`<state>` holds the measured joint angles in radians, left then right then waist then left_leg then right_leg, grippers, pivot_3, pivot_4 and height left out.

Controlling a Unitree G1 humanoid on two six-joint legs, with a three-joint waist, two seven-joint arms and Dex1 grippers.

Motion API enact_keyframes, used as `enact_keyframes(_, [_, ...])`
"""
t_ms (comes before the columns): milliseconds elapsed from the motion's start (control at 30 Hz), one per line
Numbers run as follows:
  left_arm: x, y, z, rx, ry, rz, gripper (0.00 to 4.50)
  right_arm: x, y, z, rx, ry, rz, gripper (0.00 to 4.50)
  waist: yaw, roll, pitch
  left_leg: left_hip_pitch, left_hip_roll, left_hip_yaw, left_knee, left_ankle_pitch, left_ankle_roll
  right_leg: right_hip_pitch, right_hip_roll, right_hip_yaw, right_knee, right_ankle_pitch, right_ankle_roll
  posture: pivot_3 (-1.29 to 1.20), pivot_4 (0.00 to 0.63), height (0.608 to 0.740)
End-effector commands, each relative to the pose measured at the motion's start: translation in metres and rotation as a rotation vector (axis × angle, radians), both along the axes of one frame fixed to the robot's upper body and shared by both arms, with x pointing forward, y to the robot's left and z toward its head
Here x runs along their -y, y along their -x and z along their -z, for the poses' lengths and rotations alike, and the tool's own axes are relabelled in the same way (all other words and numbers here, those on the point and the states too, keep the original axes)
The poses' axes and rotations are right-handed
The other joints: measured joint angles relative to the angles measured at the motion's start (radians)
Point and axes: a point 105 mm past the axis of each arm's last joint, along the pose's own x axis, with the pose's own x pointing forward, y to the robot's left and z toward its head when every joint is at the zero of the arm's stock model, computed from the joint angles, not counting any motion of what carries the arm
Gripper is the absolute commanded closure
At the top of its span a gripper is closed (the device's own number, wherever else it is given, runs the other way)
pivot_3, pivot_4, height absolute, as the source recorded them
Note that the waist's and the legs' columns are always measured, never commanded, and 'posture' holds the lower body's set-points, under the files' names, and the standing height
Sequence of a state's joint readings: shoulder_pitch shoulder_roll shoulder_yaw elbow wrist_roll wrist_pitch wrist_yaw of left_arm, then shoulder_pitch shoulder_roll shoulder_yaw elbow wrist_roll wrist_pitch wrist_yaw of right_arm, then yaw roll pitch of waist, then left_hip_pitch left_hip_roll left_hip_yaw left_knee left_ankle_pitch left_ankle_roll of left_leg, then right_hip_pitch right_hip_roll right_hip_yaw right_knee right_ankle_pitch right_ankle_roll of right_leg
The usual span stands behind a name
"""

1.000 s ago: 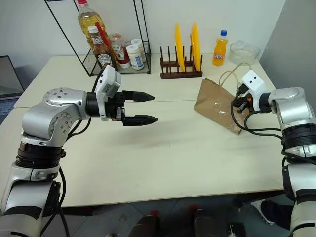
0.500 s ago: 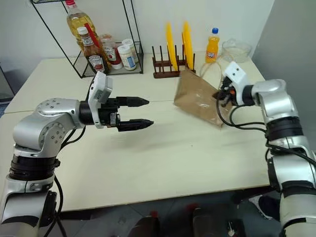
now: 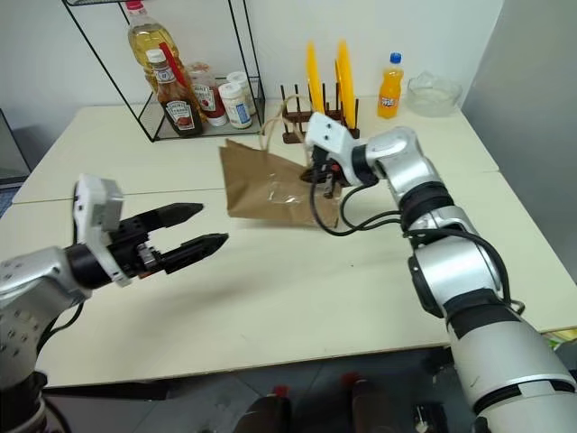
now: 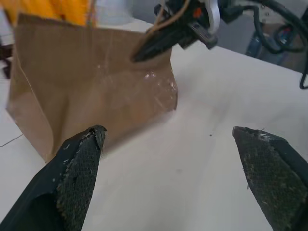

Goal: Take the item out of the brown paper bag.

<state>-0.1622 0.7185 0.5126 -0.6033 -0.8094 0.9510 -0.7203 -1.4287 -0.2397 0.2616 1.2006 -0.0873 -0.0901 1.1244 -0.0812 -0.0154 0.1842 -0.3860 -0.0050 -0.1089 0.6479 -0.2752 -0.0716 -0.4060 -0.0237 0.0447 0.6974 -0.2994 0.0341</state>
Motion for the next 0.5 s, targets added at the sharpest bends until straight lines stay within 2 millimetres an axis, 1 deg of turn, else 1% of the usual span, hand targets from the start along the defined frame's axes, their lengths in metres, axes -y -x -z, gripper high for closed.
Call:
enact_keyframes(33, [0.002, 0.014, -0.005, 0.057, -0.011, -0.053, 0.00, -0.007, -0.001, -0.024, 0.122, 0.011, -0.021, 4.47, 0.007, 0.000, 0.000, 0.000, 0.000, 0.000, 0.000, 0.000, 0.000, 0.000, 0.000, 0.000, 0.000, 0.000, 0.000, 0.00, 0.150, 0.740])
enact_keyframes(100, [0.000, 0.019, -0.002, 0.080, 0.000, -0.109, 0.00, -0.012, -0.003, -0.016, 0.148, 0.052, -0.013, 4.47, 0.007, 0.000, 0.000, 0.000, 0.000, 0.000, 0.000, 0.000, 0.000, 0.000, 0.000, 0.001, 0.000, 0.000, 0.000, 0.00, 0.150, 0.740])
enact_keyframes(200, [0.000, 0.023, -0.006, 0.123, 0.054, -0.167, 0.00, -0.016, -0.005, -0.003, 0.148, 0.086, -0.001, 4.47, 0.009, -0.001, 0.000, 0.001, 0.000, 0.001, 0.000, 0.000, 0.000, 0.001, 0.000, 0.000, 0.000, 0.001, -0.001, 0.00, 0.150, 0.740])
enact_keyframes(267, [0.006, 0.028, -0.005, 0.112, 0.088, -0.153, 0.00, -0.017, -0.005, 0.007, 0.136, 0.098, 0.012, 4.47, 0.008, -0.001, 0.000, 0.001, 0.000, 0.001, 0.000, 0.000, 0.000, 0.000, 0.002, 0.000, 0.000, 0.002, -0.004, 0.00, 0.150, 0.740])
enact_keyframes(333, [0.009, 0.030, -0.002, 0.092, 0.082, -0.141, 0.00, -0.017, -0.006, 0.012, 0.123, 0.097, 0.021, 4.47, 0.008, -0.001, 0.000, 0.002, 0.000, 0.001, 0.000, 0.001, -0.001, 0.000, 0.003, -0.001, 0.001, 0.002, -0.004, 0.00, 0.150, 0.740])
enact_keyframes(467, [0.008, 0.030, -0.001, 0.077, 0.062, -0.143, 0.00, -0.017, -0.007, 0.016, 0.096, 0.079, 0.042, 4.47, 0.007, -0.001, 0.000, 0.003, 0.000, 0.001, 0.000, 0.001, 0.000, 0.001, 0.005, -0.001, 0.002, 0.004, -0.006, 0.00, 0.150, 0.740])
enact_keyframes(500, [0.007, 0.030, -0.002, 0.076, 0.061, -0.143, 0.00, -0.016, -0.007, 0.015, 0.094, 0.073, 0.046, 4.01, 0.007, -0.001, 0.000, 0.003, 0.000, 0.000, 0.000, 0.001, 0.000, 0.001, 0.005, -0.001, 0.002, 0.004, -0.007, 0.00, 0.150, 0.740])
